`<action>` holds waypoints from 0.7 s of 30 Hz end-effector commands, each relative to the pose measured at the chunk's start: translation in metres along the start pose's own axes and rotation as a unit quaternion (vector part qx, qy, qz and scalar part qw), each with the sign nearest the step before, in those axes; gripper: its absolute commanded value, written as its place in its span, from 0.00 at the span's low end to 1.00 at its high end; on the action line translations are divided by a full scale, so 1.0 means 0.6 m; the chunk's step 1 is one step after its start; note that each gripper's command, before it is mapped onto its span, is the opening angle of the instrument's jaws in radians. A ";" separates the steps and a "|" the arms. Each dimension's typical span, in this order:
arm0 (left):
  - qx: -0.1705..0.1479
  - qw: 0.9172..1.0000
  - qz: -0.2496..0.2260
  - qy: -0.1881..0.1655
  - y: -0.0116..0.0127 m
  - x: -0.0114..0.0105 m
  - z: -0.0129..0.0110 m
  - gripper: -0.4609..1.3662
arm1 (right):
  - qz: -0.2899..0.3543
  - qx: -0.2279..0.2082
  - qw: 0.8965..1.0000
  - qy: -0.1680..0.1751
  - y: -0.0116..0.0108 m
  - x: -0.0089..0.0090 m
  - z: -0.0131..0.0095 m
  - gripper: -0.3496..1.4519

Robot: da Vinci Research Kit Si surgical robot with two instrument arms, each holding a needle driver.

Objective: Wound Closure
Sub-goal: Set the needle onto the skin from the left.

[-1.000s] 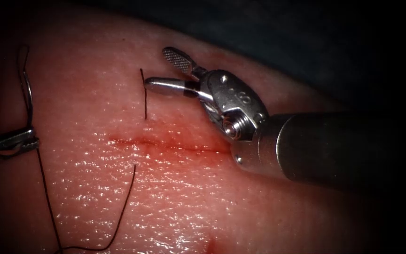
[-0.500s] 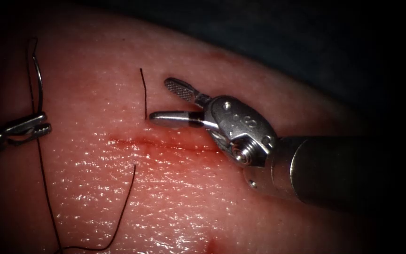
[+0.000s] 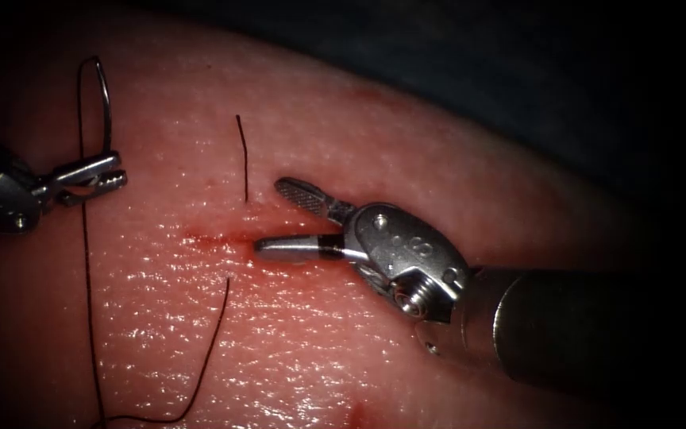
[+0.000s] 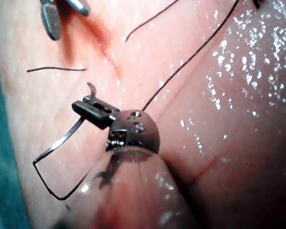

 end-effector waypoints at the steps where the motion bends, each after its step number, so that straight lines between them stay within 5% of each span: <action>1: -0.010 1.000 0.000 -0.003 0.0000 -0.0002 0.0006 0.06 | -0.001 0.002 1.000 0.000 0.0000 -0.0001 0.0000 0.98; 6: -0.040 0.999 0.005 -0.018 0.0003 -0.0013 0.0035 0.06 | -0.003 0.002 1.000 -0.002 -0.0004 -0.0006 -0.0001 0.98; 8: -0.044 0.999 0.007 -0.021 0.0006 -0.0018 0.0042 0.26 | -0.003 0.002 1.000 -0.003 -0.0005 -0.0008 -0.0001 0.98; 12: -0.039 0.999 -0.007 -0.034 0.0008 -0.0030 0.0050 0.27 | -0.005 0.002 1.000 -0.005 -0.0008 -0.0012 -0.0002 0.98; 17: -0.034 0.995 -0.081 -0.048 0.0004 -0.0040 0.0060 0.61 | -0.006 0.003 1.000 -0.006 -0.0010 -0.0014 -0.0003 0.98; 21: -0.034 0.993 -0.090 -0.066 0.0001 -0.0036 0.0056 0.72 | -0.006 0.003 1.000 -0.006 -0.0010 -0.0014 -0.0003 0.97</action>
